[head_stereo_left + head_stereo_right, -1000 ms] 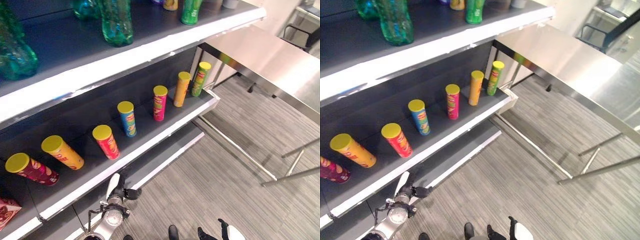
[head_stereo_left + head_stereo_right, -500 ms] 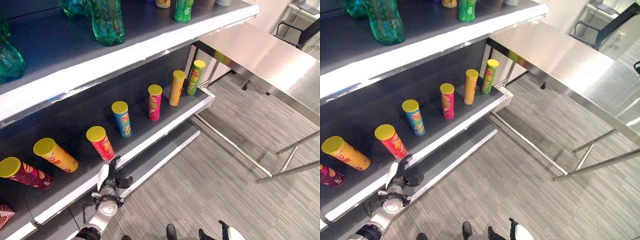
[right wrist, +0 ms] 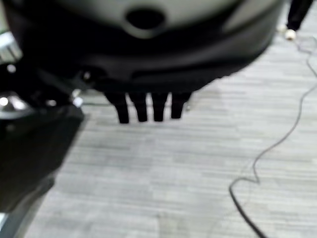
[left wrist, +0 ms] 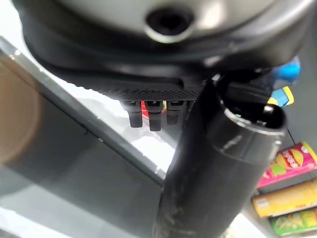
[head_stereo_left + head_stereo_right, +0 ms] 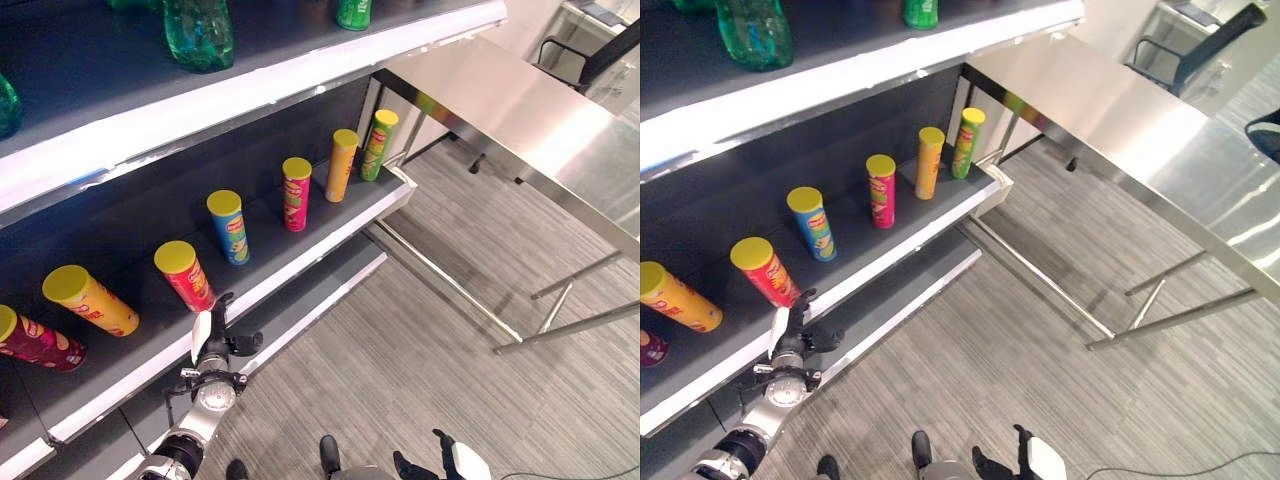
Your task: Put the goods on the table back onto the shelves and tidy them up.
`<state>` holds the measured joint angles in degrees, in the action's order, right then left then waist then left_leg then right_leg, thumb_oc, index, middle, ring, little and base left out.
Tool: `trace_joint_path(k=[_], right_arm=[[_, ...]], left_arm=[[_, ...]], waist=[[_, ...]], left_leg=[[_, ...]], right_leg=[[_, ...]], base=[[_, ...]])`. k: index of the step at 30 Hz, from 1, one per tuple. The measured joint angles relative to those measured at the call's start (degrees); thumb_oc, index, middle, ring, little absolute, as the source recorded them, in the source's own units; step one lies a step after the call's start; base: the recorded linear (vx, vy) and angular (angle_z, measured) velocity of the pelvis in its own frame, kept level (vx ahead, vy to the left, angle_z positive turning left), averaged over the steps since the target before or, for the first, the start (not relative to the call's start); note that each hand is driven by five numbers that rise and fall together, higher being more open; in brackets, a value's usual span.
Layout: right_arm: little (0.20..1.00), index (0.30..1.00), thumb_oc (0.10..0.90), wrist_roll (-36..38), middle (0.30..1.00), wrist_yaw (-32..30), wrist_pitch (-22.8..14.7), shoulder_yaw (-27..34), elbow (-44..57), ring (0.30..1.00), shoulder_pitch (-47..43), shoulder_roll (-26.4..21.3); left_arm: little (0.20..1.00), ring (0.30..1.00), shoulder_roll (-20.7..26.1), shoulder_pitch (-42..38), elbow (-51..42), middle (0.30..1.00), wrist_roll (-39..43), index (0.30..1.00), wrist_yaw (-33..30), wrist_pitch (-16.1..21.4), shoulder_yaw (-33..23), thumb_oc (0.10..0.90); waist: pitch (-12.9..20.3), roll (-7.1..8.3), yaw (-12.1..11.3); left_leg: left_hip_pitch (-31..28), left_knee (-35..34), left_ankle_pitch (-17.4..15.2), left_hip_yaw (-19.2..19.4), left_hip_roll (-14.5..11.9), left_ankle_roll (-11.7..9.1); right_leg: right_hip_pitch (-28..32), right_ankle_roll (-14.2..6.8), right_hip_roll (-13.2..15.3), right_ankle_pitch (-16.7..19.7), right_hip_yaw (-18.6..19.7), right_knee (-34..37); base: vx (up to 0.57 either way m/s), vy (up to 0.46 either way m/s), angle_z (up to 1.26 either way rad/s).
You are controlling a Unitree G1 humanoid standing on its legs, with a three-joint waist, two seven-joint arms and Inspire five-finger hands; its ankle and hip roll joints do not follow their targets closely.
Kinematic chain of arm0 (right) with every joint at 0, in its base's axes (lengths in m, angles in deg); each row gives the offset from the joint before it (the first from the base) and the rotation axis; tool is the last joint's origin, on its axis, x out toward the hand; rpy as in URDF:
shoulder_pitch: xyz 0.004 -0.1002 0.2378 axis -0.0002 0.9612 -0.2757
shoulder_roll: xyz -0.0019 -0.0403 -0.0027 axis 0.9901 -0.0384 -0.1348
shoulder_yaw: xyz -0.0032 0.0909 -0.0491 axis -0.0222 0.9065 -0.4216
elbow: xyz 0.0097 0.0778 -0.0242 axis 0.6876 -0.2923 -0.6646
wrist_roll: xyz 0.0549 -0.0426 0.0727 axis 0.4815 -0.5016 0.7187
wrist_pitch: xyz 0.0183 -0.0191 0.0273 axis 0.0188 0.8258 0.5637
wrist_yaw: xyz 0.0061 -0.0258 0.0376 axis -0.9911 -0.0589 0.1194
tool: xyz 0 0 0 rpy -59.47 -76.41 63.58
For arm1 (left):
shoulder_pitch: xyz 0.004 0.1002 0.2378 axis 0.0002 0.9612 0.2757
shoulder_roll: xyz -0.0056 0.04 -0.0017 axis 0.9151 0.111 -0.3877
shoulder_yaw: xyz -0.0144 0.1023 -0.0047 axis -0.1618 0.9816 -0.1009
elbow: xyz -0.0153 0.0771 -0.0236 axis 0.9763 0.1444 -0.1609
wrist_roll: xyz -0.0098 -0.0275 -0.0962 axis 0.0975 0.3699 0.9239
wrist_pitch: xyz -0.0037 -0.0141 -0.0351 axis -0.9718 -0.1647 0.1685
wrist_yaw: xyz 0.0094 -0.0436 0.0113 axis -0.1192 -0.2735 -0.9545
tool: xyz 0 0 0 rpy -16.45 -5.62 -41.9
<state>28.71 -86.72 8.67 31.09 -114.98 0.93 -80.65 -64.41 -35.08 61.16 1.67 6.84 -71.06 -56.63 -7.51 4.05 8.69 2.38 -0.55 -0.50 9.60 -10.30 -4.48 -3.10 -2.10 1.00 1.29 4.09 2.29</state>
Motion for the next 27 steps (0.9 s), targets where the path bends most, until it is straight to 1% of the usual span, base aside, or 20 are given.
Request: trace_joint_path(k=[1, 3, 4, 6, 7, 8, 9, 11, 12, 14, 18, 22, 27], right_arm=[[0.9, 0.9, 0.8, 0.22, 0.9, 0.02, 0.6, 1.1, 0.08, 0.9, 0.0, -0.07], [0.9, 0.9, 0.8, 0.32, 0.9, 0.07, 0.67, 0.93, 0.38, 0.9, 0.2, 0.48], [0.9, 0.9, 0.8, 0.37, 0.9, 0.08, 0.69, 0.62, 0.43, 0.9, 0.33, 0.64], [0.9, 0.9, 0.8, 0.37, 0.9, 0.27, 0.7, -0.68, 0.49, 0.9, 1.66, 1.49], [0.9, 0.9, 0.8, 0.37, 0.9, 0.28, 0.73, -0.68, 0.52, 0.9, 1.87, 1.85], [0.9, 0.9, 0.8, 0.38, 0.9, 0.3, 0.81, -0.73, 0.69, 0.9, 2.02, 2.0], [0.9, 0.9, 0.8, 0.33, 0.9, 0.63, 0.96, -1.27, 2.01, 0.9, 2.43, 2.2], [0.9, 0.9, 0.8, 0.27, 0.9, 0.77, 0.91, -1.58, 2.72, 0.9, 2.63, 2.22], [0.9, 0.9, 0.8, 0.12, 0.9, 1.27, 0.93, -1.7, 2.7, 0.9, 2.63, 2.38], [0.9, 0.9, 0.8, -0.02, 0.9, 1.32, 0.96, -1.68, 2.7, 0.9, 2.63, 2.53], [0.9, 0.9, 0.8, -0.43, 0.9, 1.48, 1.21, -1.71, 2.71, 0.9, 2.63, 2.77], [0.9, 0.9, 0.8, -0.63, 0.9, 1.51, 1.47, -1.64, 2.68, 0.9, 3.61, 2.76], [0.9, 0.9, 0.8, -0.63, 0.9, 1.52, 1.63, -1.64, 2.67, 0.9, 4.04, 2.76]], left_arm=[[0.9, 0.9, -0.22, 0.67, 0.67, 0.9, 0.58, 0.9, 0.02, -0.04, 0.02, 0.8], [0.9, 0.9, 0.15, 1.4, 0.52, 0.9, 1.04, 0.9, -0.14, -0.01, -0.27, 0.8], [0.9, 0.9, 0.29, 1.63, 0.51, 0.9, 1.34, 0.9, -0.4, -0.01, -0.38, 0.8], [0.9, 0.9, 1.06, 1.77, 0.24, 0.9, 1.51, 0.9, -0.97, -0.01, -1.13, 0.8], [0.9, 0.9, 1.19, 1.9, 0.24, 0.9, 1.5, 0.9, -1.02, -0.01, -1.63, 0.8], [0.9, 0.9, 1.27, 1.92, 0.25, 0.9, 1.51, 0.9, -1.03, -0.02, -1.97, 0.8], [0.9, 0.9, 2.02, 2.58, 0.4, 0.9, 1.55, 0.9, -1.05, -0.05, -3.31, 0.8], [0.9, 0.9, 2.28, 2.56, 0.5, 0.9, 1.55, 0.9, -1.05, -0.2, -3.78, 0.8], [0.9, 0.9, 2.28, 2.54, 0.3, 0.9, 1.54, 0.9, -1.05, -0.2, -3.97, 0.8], [0.9, 0.9, 2.27, 2.59, 0.29, 0.9, 1.54, 0.9, -1.04, -0.2, -4.0, 0.8], [0.9, 0.9, 2.16, 2.67, 0.29, 0.9, 1.56, 0.9, -1.12, -0.2, -4.17, 0.8], [0.9, 0.9, 2.11, 3.3, 0.29, 0.9, 1.54, 0.9, -1.18, -0.2, -4.3, 0.8], [0.9, 0.9, 2.29, 3.52, -0.02, 0.9, 1.53, 0.9, -1.22, -0.2, -5.0, 0.8]], waist=[[0.0, -0.5, 0.08], [0.16, -0.23, 0.26], [0.22, -0.25, 0.32], [0.56, 0.01, 1.2], [0.67, 0.17, 1.46], [0.73, 0.29, 1.57], [1.19, 1.05, 1.48], [1.53, 1.59, 1.82], [1.95, 2.19, 1.73], [2.27, 2.66, 1.72], [2.53, 2.78, 1.56], [3.79, 2.24, 1.63], [3.98, 2.19, 1.57]], left_leg=[[-3.19, -4.97, 2.12, 2.11, 0.98, -1.21], [-3.8, -4.96, 2.01, 3.96, 2.22, -1.05], [-4.12, -4.97, 1.87, 4.42, 2.56, -0.85], [-4.33, -4.71, 1.25, 5.67, 4.48, 0.15], [-4.38, -4.71, 1.16, 5.78, 4.7, 0.29], [-4.51, -4.71, 1.11, 5.9, 4.86, 0.37], [-5.53, -4.73, 0.92, 7.59, 5.07, 0.6], [-6.02, -4.7, 0.9, 8.08, 5.13, 0.62], [-6.19, -4.71, 0.88, 8.54, 5.16, 0.65], [-6.26, -4.75, 0.86, 8.64, 5.15, 0.65], [-6.83, -4.97, 0.79, 8.98, 5.17, 0.7], [-7.15, -4.99, 0.47, 10.08, 5.21, 0.83], [-7.21, -4.87, 0.46, 10.33, 5.14, 0.84]], right_leg=[[0.01, -0.9, 0.93, 0.06, 1.33, 0.13], [-0.38, -1.59, 1.97, 0.27, 2.64, 0.19], [-0.12, -1.82, 2.55, 0.41, 2.81, 0.46], [0.58, -3.18, 4.44, 1.47, 2.81, 2.56], [0.63, -3.29, 4.5, 1.58, 2.81, 2.72], [0.62, -3.41, 4.52, 1.69, 2.86, 2.75], [0.81, -3.54, 4.69, 1.78, 4.3, 2.83], [1.23, -3.55, 5.0, 1.78, 4.2, 2.88], [1.26, -3.55, 4.99, 1.78, 4.3, 2.88], [1.27, -3.55, 4.95, 1.78, 4.32, 2.88], [1.45, -3.81, 4.93, 1.94, 4.86, 2.9], [1.11, -3.95, 4.83, 2.07, 5.81, 2.9], [1.02, -3.9, 4.45, 2.16, 6.21, 2.89]], base=[[0.11, 0.229, -0.43], [0.06, 0.124, -0.42], [0.03, 0.084, -0.34], [0.07, 0.148, -0.23], [0.08, 0.137, -0.14], [0.07, 0.095, -0.32], [0.05, 0.062, -0.34], [0.05, 0.045, -0.19], [0.05, 0.043, -0.03], [0.05, 0.038, -0.04], [0.04, 0.025, -0.08], [0.04, 0.024, -0.14], [0.04, 0.018, -0.04]])
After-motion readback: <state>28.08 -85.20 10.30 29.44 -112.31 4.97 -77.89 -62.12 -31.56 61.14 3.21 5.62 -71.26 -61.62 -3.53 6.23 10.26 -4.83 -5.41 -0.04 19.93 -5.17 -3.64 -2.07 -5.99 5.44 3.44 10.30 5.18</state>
